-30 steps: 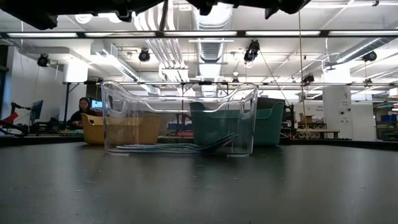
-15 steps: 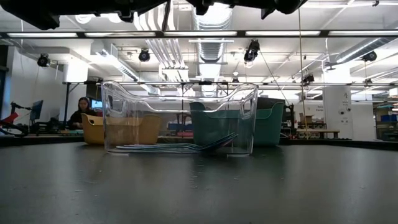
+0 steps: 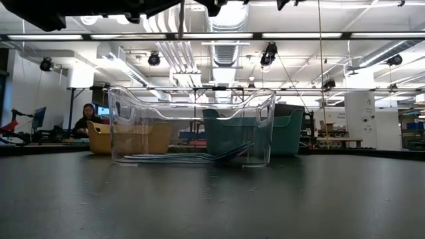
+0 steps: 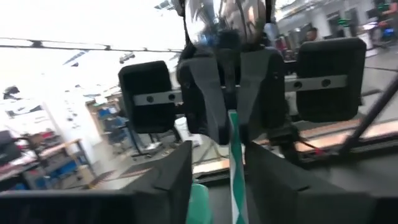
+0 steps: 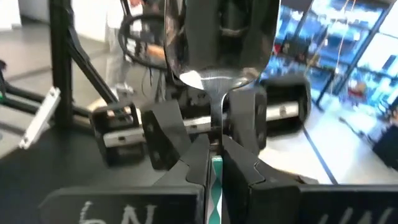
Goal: Sort silverware by color (type)
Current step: Put the blue patterned spoon into the green bin, then return to Home Position
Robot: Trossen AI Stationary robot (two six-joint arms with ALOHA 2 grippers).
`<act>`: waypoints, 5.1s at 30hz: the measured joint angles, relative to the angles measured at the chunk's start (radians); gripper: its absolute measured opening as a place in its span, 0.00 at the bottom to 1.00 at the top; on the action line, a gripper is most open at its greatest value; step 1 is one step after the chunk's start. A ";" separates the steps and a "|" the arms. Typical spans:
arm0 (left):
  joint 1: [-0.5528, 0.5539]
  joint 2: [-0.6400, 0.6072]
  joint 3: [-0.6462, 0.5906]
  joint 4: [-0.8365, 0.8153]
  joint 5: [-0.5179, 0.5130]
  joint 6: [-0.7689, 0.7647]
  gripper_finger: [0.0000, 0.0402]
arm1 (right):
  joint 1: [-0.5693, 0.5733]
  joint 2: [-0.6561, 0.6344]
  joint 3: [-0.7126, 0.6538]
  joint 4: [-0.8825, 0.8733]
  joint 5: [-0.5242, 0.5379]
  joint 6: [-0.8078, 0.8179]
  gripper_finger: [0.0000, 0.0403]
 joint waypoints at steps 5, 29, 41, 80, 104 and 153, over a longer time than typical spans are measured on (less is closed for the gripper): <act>0.070 -0.062 -0.005 -0.022 -0.026 0.022 0.45 | -0.075 0.002 0.165 -0.304 0.006 -0.022 0.04; 0.287 -0.263 -0.076 -0.250 -0.149 0.032 0.51 | -0.495 0.395 0.728 -1.403 0.204 -0.149 0.03; 0.420 -0.280 -0.062 -0.217 -0.175 0.131 0.51 | -0.564 0.496 0.720 -1.444 0.245 -0.226 0.03; 0.565 -0.298 -0.047 -0.163 -0.176 0.164 0.51 | -0.537 0.566 0.660 -1.345 0.352 -0.226 0.03; 0.565 -0.298 -0.045 -0.163 -0.234 0.199 0.51 | -0.537 0.570 0.546 -1.257 0.352 -0.233 0.03; 0.532 -0.298 -0.046 -0.270 -0.216 0.019 0.51 | -0.494 0.494 0.602 -1.335 0.271 -0.105 0.18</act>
